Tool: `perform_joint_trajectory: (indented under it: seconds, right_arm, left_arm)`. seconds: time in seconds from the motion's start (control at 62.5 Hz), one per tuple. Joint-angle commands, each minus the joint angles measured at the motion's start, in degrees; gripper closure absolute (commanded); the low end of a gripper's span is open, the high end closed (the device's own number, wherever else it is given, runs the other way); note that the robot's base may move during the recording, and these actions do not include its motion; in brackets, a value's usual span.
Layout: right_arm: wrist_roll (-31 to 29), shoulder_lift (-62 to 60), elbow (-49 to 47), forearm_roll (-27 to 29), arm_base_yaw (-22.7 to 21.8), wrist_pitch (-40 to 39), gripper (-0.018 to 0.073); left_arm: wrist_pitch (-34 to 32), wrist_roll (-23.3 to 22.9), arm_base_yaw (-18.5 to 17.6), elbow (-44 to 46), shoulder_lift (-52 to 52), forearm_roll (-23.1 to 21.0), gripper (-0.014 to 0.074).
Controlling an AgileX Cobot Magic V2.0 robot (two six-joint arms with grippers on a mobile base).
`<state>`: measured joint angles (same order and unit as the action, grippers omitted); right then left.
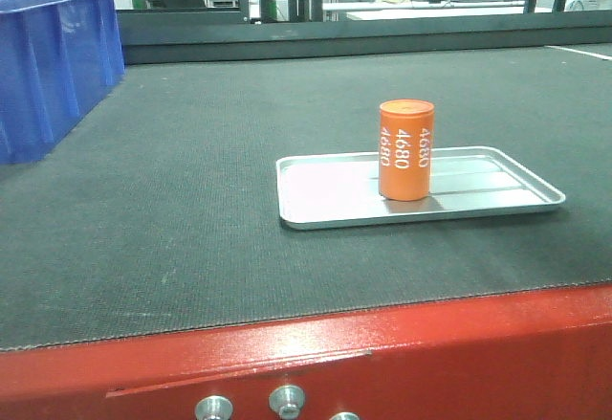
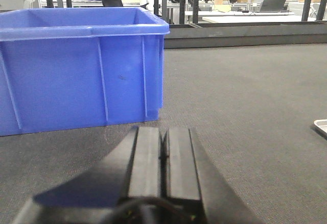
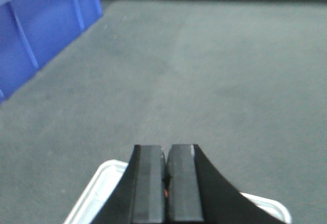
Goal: Grab orange capacitor from left shelf to right conveyor
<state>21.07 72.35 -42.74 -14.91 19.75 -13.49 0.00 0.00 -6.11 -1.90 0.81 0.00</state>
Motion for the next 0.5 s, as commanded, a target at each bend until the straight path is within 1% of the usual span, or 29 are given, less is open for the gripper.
perform_joint_trajectory:
  seconds: [0.0,0.24,0.32,0.384,0.432,0.464,0.48]
  right_arm:
    - [0.4,-3.8,-1.7,0.2,-0.1,-2.7,0.0419]
    - [0.4,-3.5,-1.7,0.2,-0.1,-2.6,0.0419]
    - [0.4,-4.0,-1.7,0.2,-0.7,-2.6,0.0428]
    - [0.4,-6.2,-1.7,0.2,-2.5,-1.1,0.0452]
    - [0.4,-8.5,-1.7,0.2,-3.9,0.4,0.0492]
    - [0.4,-10.4,-1.7,0.2,-5.2,1.7,0.0518]
    - [0.4,-11.7,-1.7,0.2,-6.2,2.5,0.0517]
  left_arm:
    - [-5.2,0.0,0.1,0.4,-0.6,-0.3,0.0701]
    - [-5.2,0.0,0.1,0.4,-0.6,-0.3,0.0701]
    - [-5.2,0.0,0.1,0.4,-0.6,-0.3,0.0701]
    - [-5.2,0.0,0.1,0.4,-0.6,-0.3,0.0701]
    - [-5.2,0.0,0.1,0.4,-0.6,-0.3,0.0701]
    - [-5.2,0.0,0.1,0.4,-0.6,-0.3,0.0701]
    - [-5.2,0.0,0.1,0.4,-0.6,-0.3,0.0701]
